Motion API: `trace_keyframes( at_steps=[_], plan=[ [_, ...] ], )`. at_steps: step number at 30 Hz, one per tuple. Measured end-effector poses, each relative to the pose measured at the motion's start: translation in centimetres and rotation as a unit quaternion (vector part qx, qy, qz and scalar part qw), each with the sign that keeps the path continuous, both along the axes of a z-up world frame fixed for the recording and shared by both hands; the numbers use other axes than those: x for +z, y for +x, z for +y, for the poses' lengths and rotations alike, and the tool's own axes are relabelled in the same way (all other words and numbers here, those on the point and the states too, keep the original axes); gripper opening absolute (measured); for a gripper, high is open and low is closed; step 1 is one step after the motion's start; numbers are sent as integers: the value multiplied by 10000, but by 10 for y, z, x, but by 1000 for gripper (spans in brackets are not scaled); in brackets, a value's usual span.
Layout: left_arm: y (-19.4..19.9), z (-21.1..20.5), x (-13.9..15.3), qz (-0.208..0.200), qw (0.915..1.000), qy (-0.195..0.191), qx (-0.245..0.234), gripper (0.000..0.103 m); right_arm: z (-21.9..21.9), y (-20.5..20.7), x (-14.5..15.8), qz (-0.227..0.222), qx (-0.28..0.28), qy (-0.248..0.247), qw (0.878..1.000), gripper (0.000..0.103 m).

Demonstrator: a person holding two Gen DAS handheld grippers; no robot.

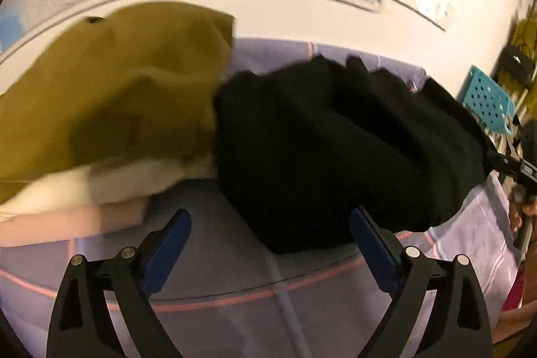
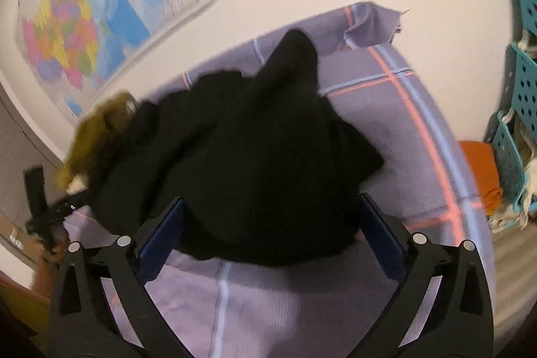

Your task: Fold large clothes

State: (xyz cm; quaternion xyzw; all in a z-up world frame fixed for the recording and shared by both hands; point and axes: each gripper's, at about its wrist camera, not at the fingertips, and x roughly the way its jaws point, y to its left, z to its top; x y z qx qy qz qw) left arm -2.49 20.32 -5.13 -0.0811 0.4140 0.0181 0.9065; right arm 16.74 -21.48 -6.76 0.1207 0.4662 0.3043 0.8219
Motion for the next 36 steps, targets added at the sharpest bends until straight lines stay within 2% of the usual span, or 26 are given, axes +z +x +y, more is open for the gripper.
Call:
trace_keyframes(
  at_steps=[3,4,5,6,7,8,9,10,11,13,15,16,18,19,21,22,24,25,26,27,28,29,30,32,36],
  plan=[
    [13,-2,-4,-117,9997,-171,-115,90,9,8,-8,-42,33,99,9999,97],
    [19,0,-5,-81,9993,-330,-121,78,12,9,-6,-90,22,90,9999,79],
    [22,1,-8,-63,9977,-638,-230,65,13,11,-4,-139,15,71,9999,51],
    [26,2,-7,-62,9947,-981,-291,52,10,14,-3,-44,45,205,9998,43],
    [24,0,-8,-82,9949,-977,-244,44,8,16,-2,55,73,354,9993,36],
    [23,-5,-3,-128,9956,-886,-280,37,6,15,2,71,87,422,9990,34],
    [19,-9,4,-185,9959,-835,-281,25,5,12,8,38,125,462,9988,32],
    [16,-10,10,-220,9955,-878,-297,21,2,7,20,-56,187,600,9980,31],
    [10,-10,20,-274,9936,-1032,-365,20,-4,1,35,-122,194,812,9964,29],
    [-8,-10,41,-465,9882,-1336,-581,10,-14,-13,65,-353,272,1045,9935,28],
    [-29,-9,55,-585,9857,-1395,-741,10,-30,-32,93,-640,353,1086,9914,28],
    [-37,-7,55,-539,9862,-1380,-739,10,-37,-36,96,-643,361,1095,9912,29],
    [-40,-5,34,-53,9861,-1475,-765,11,-51,-39,86,-503,145,627,9967,32],
    [-39,-4,22,165,9870,-1438,-703,16,-59,-33,65,-85,-22,393,9992,34],
    [-34,-4,0,563,9895,-1234,-498,25,-64,-25,19,692,-288,-178,9970,44],
    [-32,-3,-5,631,9895,-1234,-409,31,-64,-24,7,812,-351,-380,9954,50],
    [-35,-1,3,445,9908,-1220,-387,36,-67,-26,15,563,-396,-271,9973,60],
    [-38,-1,13,226,9917,-1192,-427,48,-71,-26,29,392,-669,-421,9961,77],
    [-41,-3,26,15,9930,-1096,-451,57,-75,-29,42,125,-885,-515,9947,84],
    [-43,-4,37,-161,9946,-927,-441,75,-78,-33,58,-225,-1004,-529,9933,84],
    [-43,-7,43,-249,9959,-748,-437,78,-79,-34,69,-411,-1053,-554,9920,84],
    [-39,-14,50,-275,9973,-428,-524,78,-75,-36,82,-595,-1049,-597,9909,77],
    [-34,-25,54,-236,9976,-93,-643,78,-66,-38,93,-752,-816,-562,9922,74],
    [-17,-41,55,-142,9963,244,-806,79,-38,-36,104,-899,-288,-561,9939,73],
    [32,-64,34,300,9923,204,-1187,79,25,-19,93,-719,514,-657,9939,73]
  ],
)
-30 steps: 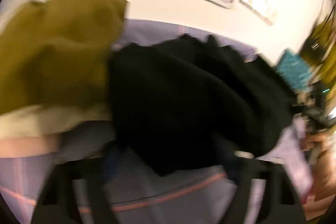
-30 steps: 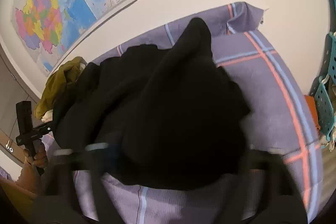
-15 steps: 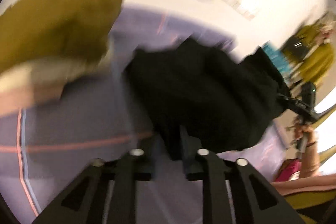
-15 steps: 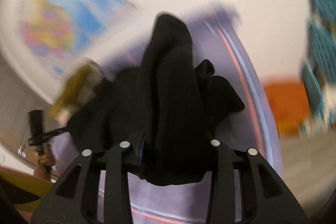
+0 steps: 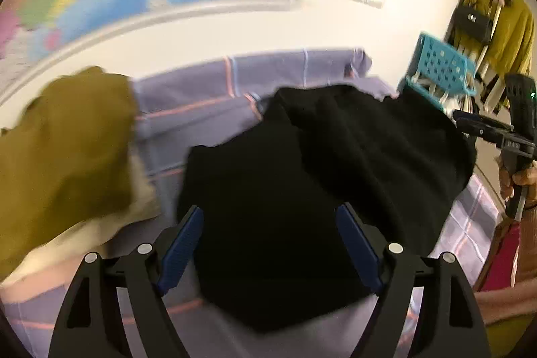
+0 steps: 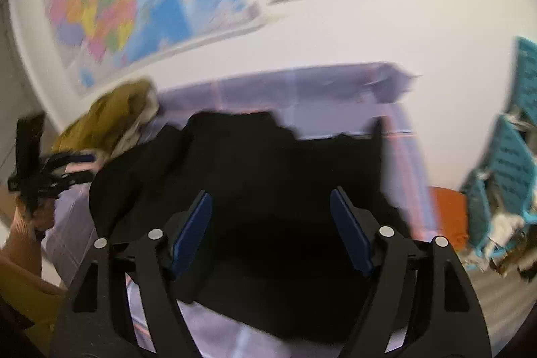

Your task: Fold large clothes

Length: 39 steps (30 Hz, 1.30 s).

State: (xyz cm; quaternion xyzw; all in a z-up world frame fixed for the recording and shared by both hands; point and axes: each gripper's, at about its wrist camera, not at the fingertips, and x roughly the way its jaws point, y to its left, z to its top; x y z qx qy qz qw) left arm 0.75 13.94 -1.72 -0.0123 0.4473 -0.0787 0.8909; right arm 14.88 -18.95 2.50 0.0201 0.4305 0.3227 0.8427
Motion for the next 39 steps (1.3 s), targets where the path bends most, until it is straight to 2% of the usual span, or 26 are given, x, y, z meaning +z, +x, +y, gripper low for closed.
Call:
trace_keyframes(
  at_steps=[3,5,6,7,8,9,10,11,12,13,15,18,21,23,24,25,26,28,30,31,33,36,37,38,39],
  plan=[
    [31,-13,-25,475,9988,-81,-100,79,42,16,-25,379,401,-33,9985,75],
    [46,-18,-40,701,9975,85,-26,74,62,18,-40,439,463,-362,9973,71],
    [51,-19,-45,708,9974,112,5,70,72,19,-48,408,536,-538,9963,64],
    [54,-20,-48,705,9974,137,58,62,76,20,-52,336,570,-666,9956,43],
    [59,-19,-51,732,9971,152,107,58,82,22,-55,290,596,-743,9950,28],
    [61,-18,-52,715,9973,127,137,48,85,25,-55,276,604,-720,9952,24],
    [63,-19,-52,692,9974,131,126,36,85,26,-54,245,575,-653,9959,15],
    [65,-20,-52,681,9975,131,106,29,84,28,-51,232,555,-566,9966,9],
    [67,-19,-50,679,9976,65,105,21,78,29,-39,102,469,-405,9980,8],
    [68,-17,-46,653,9978,17,122,18,75,31,-27,-115,359,-245,9990,8],
    [70,-9,-30,408,9987,-89,283,15,68,36,-1,-529,92,8,9986,8],
    [73,4,-18,142,9979,-243,579,14,70,49,5,-606,72,173,9980,8],
    [75,9,-30,303,9974,-189,630,14,89,66,-33,-76,237,-286,9993,9],
    [73,8,-39,379,9974,1,610,22,93,73,-56,320,305,-461,9980,19],
    [72,7,-42,395,9972,116,631,30,91,73,-61,379,241,-443,9980,20],
    [71,7,-43,396,9968,182,665,37,88,70,-62,382,236,-407,9982,24],
    [70,9,-42,361,9969,171,678,38,85,68,-59,372,210,-395,9983,35],
    [65,13,-36,247,9973,69,694,43,75,62,-49,264,124,-362,9989,46],
    [52,15,-27,2,9974,20,719,52,61,50,-34,112,48,-190,9997,51],
    [47,16,-24,-85,9972,62,739,60,54,42,-27,54,15,-108,9999,54],
    [30,20,-18,-239,9966,88,781,68,33,25,-13,-137,-44,23,9999,56],
    [4,26,-14,-339,9967,-25,731,70,5,-1,-1,-309,-287,16,9991,64],
    [-2,27,-12,-366,9968,-78,700,72,-5,-10,1,-382,-408,-94,9984,68],
    [-11,28,-11,-400,9970,-161,645,74,-9,-14,0,-440,-519,-205,9975,76],
    [-20,29,-11,-418,9971,-238,584,77,-21,-23,-2,-475,-694,-342,9959,77]
  ],
)
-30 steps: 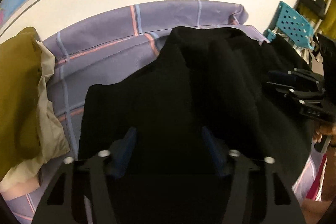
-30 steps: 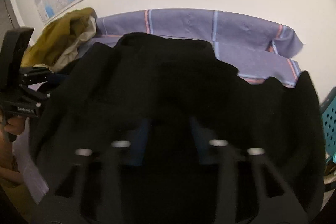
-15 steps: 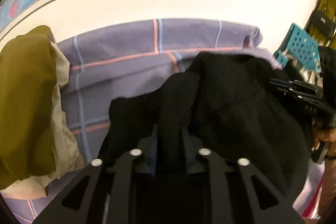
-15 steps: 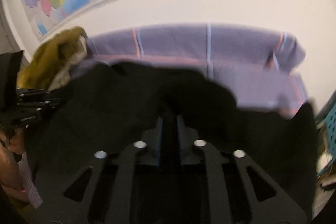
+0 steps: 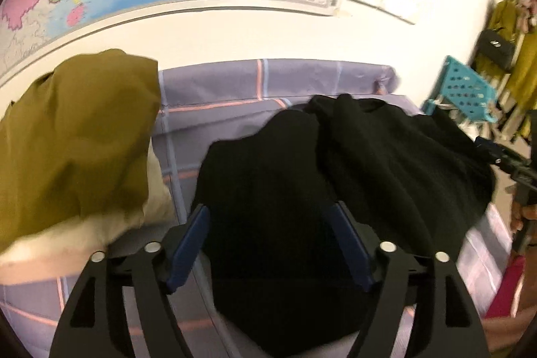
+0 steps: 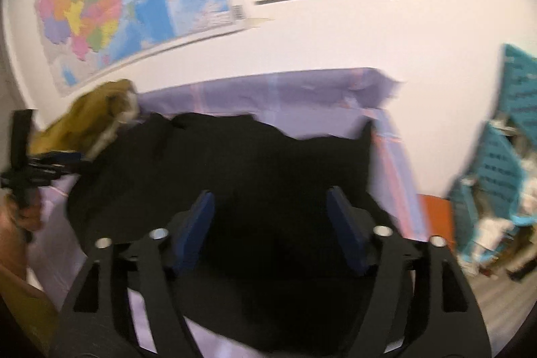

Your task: Fold large clothes

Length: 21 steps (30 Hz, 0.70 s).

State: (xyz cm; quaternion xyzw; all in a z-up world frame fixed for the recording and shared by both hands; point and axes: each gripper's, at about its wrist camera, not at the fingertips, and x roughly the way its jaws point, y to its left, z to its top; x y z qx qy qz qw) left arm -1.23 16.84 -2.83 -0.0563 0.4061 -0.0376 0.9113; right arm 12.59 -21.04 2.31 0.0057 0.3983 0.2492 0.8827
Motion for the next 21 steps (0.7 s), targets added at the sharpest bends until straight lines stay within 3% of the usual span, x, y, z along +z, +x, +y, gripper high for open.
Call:
trace_keyframes(
  at_steps=[3,9,15,16,21],
  plan=[
    [-17,-4,-7,72,9999,8,-90,78,-21,-13,-13,125,-218,-279,9993,77],
    [-19,-17,-16,196,9996,187,63,78,-32,-18,-35,206,-470,-411,9978,58],
    [-17,-24,-17,229,9991,314,148,77,-38,-13,-34,124,-703,-320,9969,23],
    [-17,-24,-18,229,9991,336,155,77,-40,-14,-33,109,-677,-227,9974,2],
    [-15,-28,-20,203,9986,486,107,69,-39,-7,-19,-88,-631,-327,9974,3]
  ],
)
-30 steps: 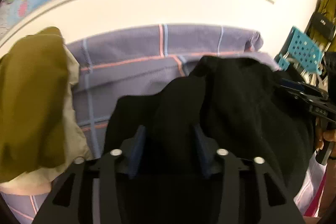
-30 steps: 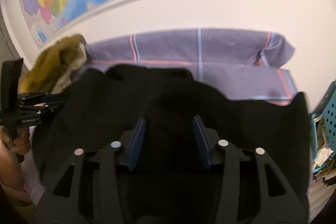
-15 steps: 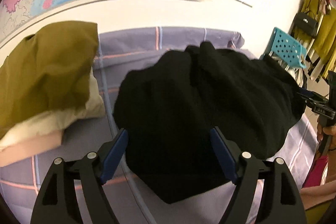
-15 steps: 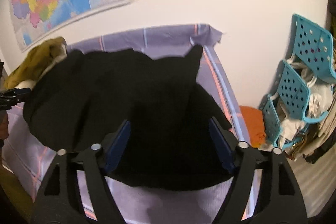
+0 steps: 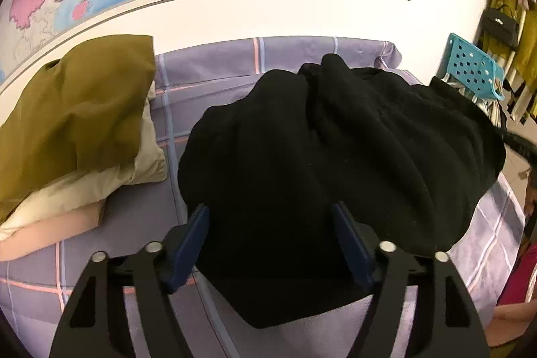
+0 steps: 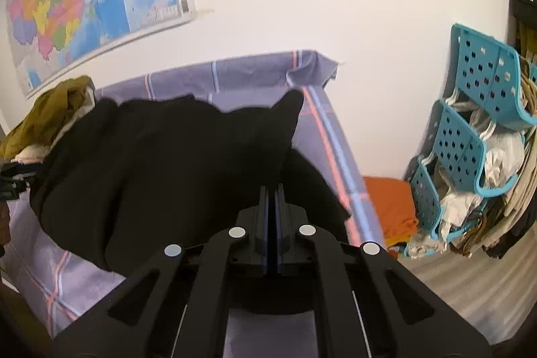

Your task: Fold large clothes

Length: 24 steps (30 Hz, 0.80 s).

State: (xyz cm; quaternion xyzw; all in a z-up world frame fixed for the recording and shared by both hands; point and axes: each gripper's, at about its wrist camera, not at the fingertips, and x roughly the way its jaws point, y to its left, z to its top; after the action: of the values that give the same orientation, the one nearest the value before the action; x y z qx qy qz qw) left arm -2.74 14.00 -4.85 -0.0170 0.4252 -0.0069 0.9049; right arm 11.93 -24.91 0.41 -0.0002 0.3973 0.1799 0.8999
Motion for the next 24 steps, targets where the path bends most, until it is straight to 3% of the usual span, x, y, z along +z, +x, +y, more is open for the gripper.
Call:
trace_keyframes(
  at_steps=[3,5,7,9,12,14,16,18,21,24],
  plan=[
    [5,4,-7,109,9999,25,124,65,-12,10,8,-117,-247,163,9995,2],
    [7,8,-11,144,9995,68,270,65,-11,20,-5,157,-244,296,9991,2],
    [9,15,-15,222,9990,-28,386,65,-4,25,-21,342,-207,99,9992,2],
    [9,22,-16,285,9983,-105,507,66,-8,27,-26,456,-299,313,9980,3],
    [-3,27,-7,152,9983,-144,546,69,-8,22,-21,491,-244,322,9980,14],
    [-11,34,-2,150,9978,-402,514,70,-10,14,-13,496,-221,405,9977,37],
    [-19,41,3,132,9962,-714,480,70,-13,7,-4,368,-287,485,9977,45],
    [-31,46,7,82,9952,-837,495,71,-18,-2,7,220,-320,589,9975,49],
    [-47,45,10,9,9967,-656,474,75,-19,-13,19,37,-283,798,9964,53],
    [-54,36,9,-41,9984,-483,298,80,-4,-28,25,-29,212,931,9954,53]
  ],
)
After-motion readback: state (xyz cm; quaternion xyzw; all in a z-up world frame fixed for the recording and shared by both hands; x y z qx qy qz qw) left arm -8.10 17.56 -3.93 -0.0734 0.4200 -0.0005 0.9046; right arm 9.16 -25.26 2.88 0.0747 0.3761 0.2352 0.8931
